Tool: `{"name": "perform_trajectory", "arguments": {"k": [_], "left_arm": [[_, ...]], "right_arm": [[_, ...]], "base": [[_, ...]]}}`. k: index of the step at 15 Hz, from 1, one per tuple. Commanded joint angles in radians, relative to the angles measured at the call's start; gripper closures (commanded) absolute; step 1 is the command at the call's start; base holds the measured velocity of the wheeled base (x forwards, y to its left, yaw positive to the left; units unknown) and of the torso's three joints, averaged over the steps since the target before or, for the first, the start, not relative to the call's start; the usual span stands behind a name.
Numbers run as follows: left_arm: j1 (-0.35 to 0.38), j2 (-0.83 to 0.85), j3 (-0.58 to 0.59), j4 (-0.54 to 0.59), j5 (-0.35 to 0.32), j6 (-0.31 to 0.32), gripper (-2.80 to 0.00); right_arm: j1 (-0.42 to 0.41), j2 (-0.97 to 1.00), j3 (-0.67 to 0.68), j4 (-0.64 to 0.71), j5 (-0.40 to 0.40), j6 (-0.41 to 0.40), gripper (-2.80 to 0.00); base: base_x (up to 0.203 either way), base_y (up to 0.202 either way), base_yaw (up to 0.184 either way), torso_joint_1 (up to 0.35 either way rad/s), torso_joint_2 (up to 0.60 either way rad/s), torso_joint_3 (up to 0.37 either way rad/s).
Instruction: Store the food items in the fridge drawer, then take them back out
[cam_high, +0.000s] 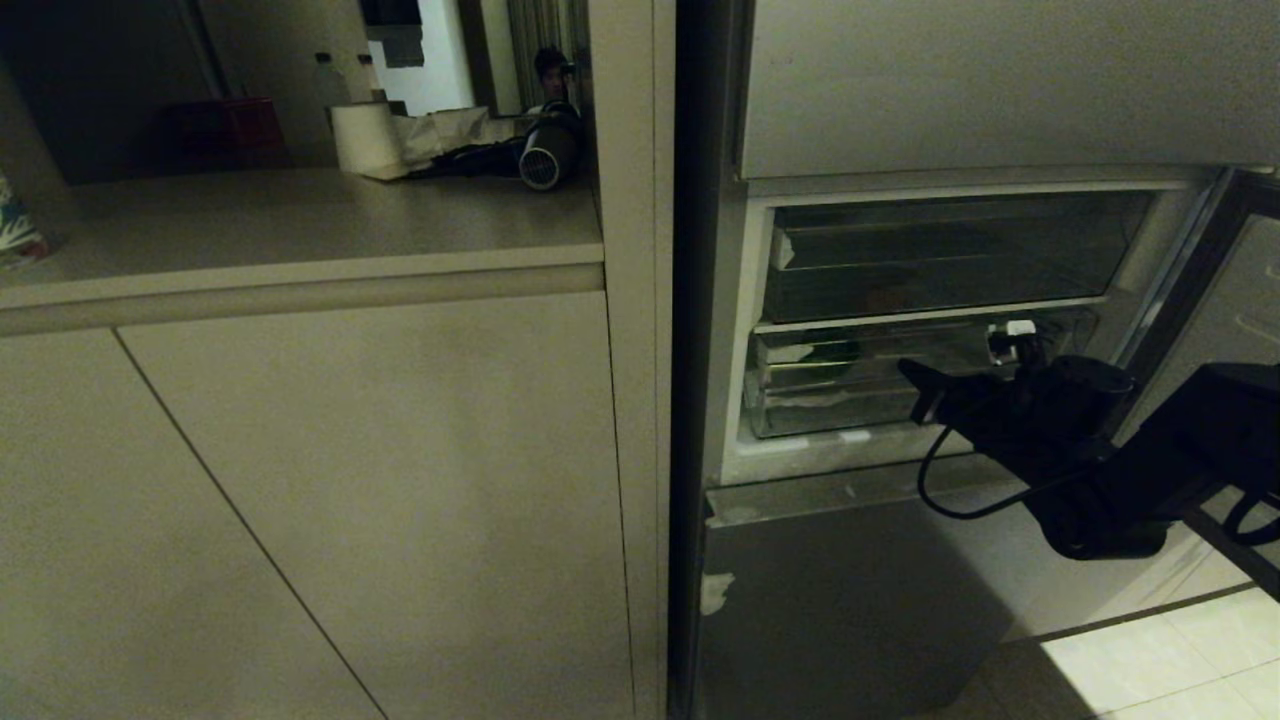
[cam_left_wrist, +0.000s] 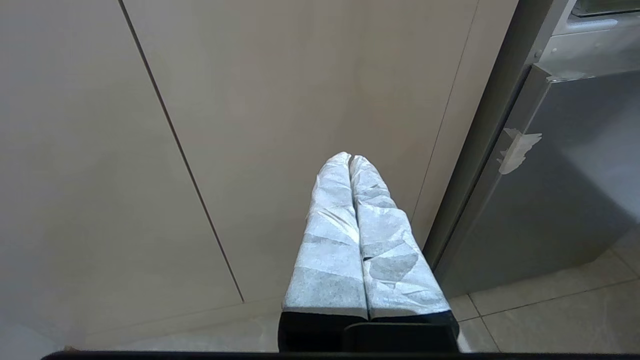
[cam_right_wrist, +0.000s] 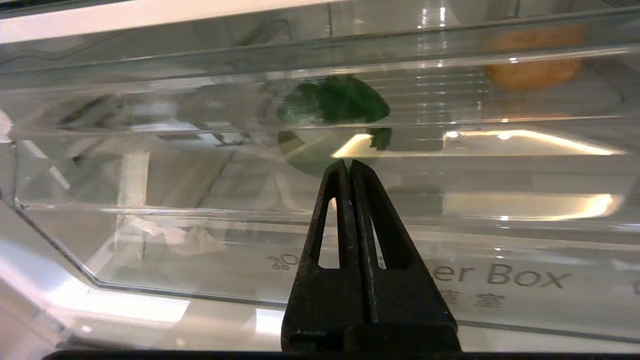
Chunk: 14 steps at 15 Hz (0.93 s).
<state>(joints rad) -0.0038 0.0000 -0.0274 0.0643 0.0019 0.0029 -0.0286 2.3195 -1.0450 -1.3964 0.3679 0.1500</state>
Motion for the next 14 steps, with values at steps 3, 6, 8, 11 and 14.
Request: {"name": "perform_trajectory", "arguments": {"k": [3, 6, 8, 11, 14], "left_arm": [[0.0, 0.002, 0.0, 0.0, 0.0, -0.001, 0.0], [0.001, 0.002, 0.0, 0.0, 0.0, 0.0, 0.0], [0.0, 0.002, 0.0, 0.0, 0.0, 0.0, 0.0], [-0.001, 0.002, 0.0, 0.0, 0.001, 0.0, 0.0], [-0.001, 0.002, 0.0, 0.0, 0.001, 0.0, 0.0]], "right_arm": [[0.005, 0.022, -0.027, -0.018, 0.003, 0.005, 0.0], [0.006, -0.044, 0.068, -0.06, -0.017, 0.004, 0.0], [0.005, -0.12, 0.181, -0.098, -0.022, 0.005, 0.0], [0.003, -0.252, 0.396, -0.126, -0.027, -0.001, 0.0], [-0.008, -0.456, 0.626, -0.132, -0.038, -0.007, 0.0]], "base": [[0.0, 0.0, 0.0, 0.0, 0.0, 0.0], [0.0, 0.0, 0.0, 0.0, 0.0, 0.0], [0.0, 0.0, 0.0, 0.0, 0.0, 0.0], [0.0, 0.0, 0.0, 0.0, 0.0, 0.0], [0.0, 0.0, 0.0, 0.0, 0.0, 0.0]]}}
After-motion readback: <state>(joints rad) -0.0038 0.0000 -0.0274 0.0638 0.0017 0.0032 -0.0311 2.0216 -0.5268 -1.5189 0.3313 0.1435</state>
